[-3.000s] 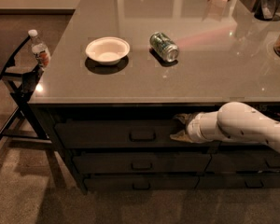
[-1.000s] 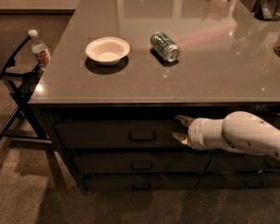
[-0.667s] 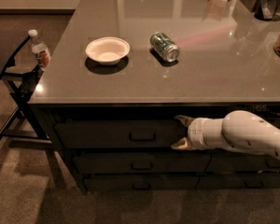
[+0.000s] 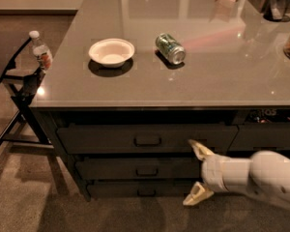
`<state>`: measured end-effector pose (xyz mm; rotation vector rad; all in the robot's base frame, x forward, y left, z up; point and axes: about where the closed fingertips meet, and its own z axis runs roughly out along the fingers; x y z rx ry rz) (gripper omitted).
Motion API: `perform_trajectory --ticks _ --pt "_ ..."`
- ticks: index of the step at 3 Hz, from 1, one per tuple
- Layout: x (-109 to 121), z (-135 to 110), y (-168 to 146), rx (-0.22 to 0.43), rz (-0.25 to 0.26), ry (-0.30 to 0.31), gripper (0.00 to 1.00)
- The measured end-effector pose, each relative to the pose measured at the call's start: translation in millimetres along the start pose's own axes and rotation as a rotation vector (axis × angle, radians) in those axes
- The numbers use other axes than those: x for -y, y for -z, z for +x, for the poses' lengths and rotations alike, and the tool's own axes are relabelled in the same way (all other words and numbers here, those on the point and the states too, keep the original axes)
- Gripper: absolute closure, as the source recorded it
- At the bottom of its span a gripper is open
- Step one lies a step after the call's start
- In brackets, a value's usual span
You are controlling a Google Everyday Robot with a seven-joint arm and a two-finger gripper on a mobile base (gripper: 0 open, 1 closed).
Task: Open top drawer
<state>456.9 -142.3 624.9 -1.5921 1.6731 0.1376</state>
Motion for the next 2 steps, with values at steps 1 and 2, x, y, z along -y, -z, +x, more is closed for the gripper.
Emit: perform_trajectory --ticks 1,2 --pt "-66 36 60 -0.021 0.053 -0.106 0.00" --pt "-51 24 48 -0.009 0.040 -0.077 0.00"
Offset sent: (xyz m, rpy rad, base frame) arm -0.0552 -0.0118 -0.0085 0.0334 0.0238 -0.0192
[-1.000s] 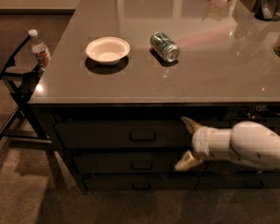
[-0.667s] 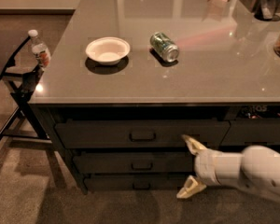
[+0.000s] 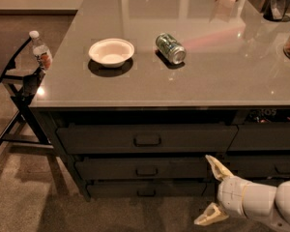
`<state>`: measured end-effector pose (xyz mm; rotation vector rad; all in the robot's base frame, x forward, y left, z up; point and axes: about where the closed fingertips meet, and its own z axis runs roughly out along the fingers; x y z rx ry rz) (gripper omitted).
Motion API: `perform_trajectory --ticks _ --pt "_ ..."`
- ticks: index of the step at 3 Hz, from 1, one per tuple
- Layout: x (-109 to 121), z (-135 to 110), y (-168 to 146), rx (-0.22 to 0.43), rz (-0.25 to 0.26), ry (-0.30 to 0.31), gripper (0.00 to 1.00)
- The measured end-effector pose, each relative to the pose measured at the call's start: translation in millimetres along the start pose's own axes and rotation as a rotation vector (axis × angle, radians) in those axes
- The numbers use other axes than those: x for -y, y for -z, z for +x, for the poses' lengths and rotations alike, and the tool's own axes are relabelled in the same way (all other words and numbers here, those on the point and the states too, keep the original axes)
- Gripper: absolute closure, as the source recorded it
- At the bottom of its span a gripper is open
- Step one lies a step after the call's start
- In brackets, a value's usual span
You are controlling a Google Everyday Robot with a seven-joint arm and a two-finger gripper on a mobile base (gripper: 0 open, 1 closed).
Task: Open top drawer
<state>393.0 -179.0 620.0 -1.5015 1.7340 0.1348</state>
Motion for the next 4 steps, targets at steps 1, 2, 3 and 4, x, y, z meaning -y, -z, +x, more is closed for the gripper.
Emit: perform_trajectory --ticks 1,2,3,4 --pt "35 -19 -24 0.005 0.010 0.045 0.00" --pt "36 -29 -34 0.017 -0.006 0.064 0.00" --pt "36 -29 -34 0.018 -0.006 0.064 0.00" --pt "36 -28 -30 -0.016 -0.004 0.054 0.00"
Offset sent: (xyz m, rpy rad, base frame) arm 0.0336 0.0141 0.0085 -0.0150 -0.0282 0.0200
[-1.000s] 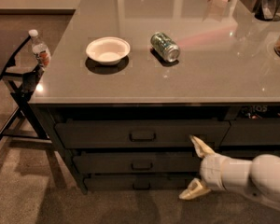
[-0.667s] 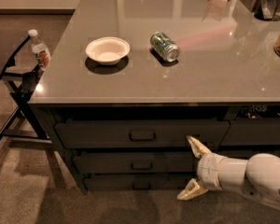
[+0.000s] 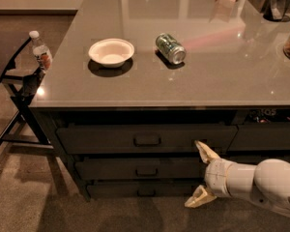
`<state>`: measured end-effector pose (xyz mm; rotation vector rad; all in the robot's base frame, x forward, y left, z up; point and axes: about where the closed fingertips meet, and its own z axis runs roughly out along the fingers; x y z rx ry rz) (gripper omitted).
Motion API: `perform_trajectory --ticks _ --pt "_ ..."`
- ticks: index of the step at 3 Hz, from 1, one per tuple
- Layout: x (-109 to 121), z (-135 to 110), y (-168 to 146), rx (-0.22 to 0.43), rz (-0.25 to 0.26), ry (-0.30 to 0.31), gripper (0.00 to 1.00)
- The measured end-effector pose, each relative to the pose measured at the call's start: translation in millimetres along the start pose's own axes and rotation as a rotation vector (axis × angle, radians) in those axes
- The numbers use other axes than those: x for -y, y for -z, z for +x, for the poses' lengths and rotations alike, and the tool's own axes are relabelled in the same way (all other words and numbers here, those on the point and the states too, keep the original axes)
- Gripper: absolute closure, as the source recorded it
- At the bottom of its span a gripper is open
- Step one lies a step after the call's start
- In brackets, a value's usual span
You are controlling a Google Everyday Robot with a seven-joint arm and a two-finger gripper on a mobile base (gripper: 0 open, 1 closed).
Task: Open top drawer
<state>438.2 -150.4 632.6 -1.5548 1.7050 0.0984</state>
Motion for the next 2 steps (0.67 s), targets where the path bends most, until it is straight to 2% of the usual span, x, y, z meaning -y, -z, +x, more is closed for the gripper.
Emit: perform_trajectory --ticks 1,2 --pt "-9 9 12 -0.126 -0.037 0.062 0.00" --pt "-8 21 37 -0.231 -0.060 0.187 0.00"
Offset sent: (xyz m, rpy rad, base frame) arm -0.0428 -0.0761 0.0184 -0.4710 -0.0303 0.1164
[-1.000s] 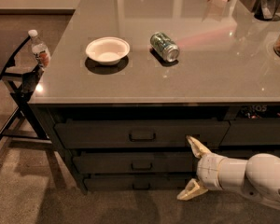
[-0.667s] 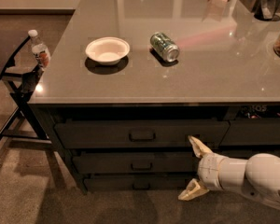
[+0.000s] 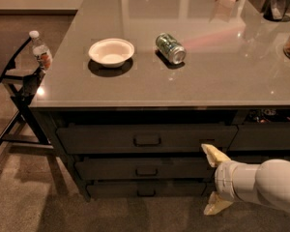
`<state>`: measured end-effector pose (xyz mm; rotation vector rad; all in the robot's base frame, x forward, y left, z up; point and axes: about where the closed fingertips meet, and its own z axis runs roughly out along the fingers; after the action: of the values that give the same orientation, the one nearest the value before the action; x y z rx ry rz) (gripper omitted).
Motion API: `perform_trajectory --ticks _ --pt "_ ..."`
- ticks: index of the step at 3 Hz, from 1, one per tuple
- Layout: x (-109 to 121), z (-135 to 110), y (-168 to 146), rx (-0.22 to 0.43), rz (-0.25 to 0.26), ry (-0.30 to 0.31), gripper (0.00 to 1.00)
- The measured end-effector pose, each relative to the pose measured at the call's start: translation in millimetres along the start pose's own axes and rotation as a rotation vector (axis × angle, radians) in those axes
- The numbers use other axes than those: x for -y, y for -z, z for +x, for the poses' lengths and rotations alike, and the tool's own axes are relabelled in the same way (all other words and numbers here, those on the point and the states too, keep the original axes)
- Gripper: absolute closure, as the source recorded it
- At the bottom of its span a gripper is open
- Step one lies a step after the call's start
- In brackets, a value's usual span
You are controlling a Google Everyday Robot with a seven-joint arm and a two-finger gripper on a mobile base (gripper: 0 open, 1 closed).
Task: Open top drawer
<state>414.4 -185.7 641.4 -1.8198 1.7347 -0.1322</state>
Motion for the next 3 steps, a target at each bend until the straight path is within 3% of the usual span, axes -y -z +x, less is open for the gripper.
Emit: perform_trajectory --ticks 1,2,3 --pt "1 -2 4 0.002 0.000 0.013 0.00" --pt "29 -15 9 -0.009 0.000 0.093 0.00" --pt "61 -39 -5 -0.016 -0.012 0.209 0.00"
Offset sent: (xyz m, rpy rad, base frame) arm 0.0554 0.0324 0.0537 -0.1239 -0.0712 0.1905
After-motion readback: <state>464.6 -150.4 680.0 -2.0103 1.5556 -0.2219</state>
